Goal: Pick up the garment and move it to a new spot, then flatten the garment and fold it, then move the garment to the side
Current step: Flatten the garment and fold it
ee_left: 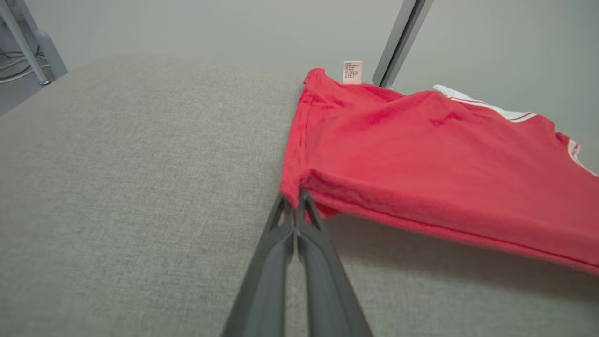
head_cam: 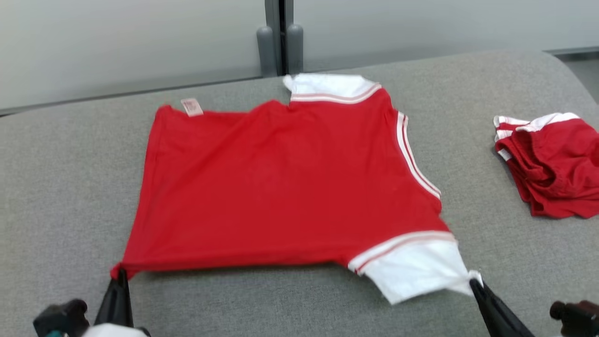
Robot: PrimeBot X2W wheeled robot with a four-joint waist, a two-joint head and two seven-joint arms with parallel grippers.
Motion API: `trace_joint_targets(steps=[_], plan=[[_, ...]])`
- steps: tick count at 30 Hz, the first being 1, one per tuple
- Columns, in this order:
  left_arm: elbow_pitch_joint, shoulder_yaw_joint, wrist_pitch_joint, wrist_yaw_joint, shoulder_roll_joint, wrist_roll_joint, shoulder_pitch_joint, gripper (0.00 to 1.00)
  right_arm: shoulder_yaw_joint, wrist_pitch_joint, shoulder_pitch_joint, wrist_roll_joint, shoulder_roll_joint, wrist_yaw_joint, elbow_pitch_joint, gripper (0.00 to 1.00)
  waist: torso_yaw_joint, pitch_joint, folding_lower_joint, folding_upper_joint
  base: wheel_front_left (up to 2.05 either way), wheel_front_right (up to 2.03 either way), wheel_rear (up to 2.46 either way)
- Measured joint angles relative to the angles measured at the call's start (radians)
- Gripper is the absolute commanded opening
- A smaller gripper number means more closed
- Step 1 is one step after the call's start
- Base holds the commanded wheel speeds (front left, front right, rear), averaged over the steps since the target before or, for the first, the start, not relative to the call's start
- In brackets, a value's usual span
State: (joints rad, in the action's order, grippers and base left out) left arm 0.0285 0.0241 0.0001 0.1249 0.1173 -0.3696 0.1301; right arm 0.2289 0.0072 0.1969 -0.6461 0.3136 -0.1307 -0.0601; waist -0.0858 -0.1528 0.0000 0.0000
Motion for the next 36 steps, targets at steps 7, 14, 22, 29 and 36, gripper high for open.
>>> trace_joint_targets(steps=[7, 14, 22, 29, 36], plan=[[-0.185, -0.029, 0.092, 0.043, -0.013, 0.0, 0.151, 0.0, -0.106, 0.15, 0.123, 0.071, -0.064, 0.0, -0.151, 0.0, 0.013, 0.045, 0.0, 0.0, 0.0, 0.0, 0.0], [-0.239, -0.053, 0.126, 0.043, -0.007, 0.004, 0.156, 0.0, -0.153, 0.209, 0.108, 0.098, -0.109, 0.0, -0.185, 0.0, 0.029, 0.033, 0.0, 0.0, 0.0, 0.0, 0.0], [-0.208, -0.081, 0.205, 0.016, 0.025, -0.003, 0.037, 0.0, -0.134, 0.188, -0.073, 0.085, -0.085, 0.0, -0.112, 0.0, 0.034, -0.042, 0.0, 0.0, 0.0, 0.0, 0.0], [-0.181, -0.07, 0.256, 0.011, 0.051, -0.018, -0.084, 0.0, -0.024, 0.129, -0.366, 0.036, 0.014, 0.0, 0.059, 0.0, 0.02, -0.14, 0.0, 0.0, 0.0, 0.0, 0.0], [-0.156, -0.069, 0.261, 0.008, 0.061, -0.019, -0.188, 0.0, 0.084, 0.02, -0.58, -0.026, 0.075, 0.0, 0.23, 0.0, 0.02, -0.213, 0.0, 0.0, 0.0, 0.0, 0.0]])
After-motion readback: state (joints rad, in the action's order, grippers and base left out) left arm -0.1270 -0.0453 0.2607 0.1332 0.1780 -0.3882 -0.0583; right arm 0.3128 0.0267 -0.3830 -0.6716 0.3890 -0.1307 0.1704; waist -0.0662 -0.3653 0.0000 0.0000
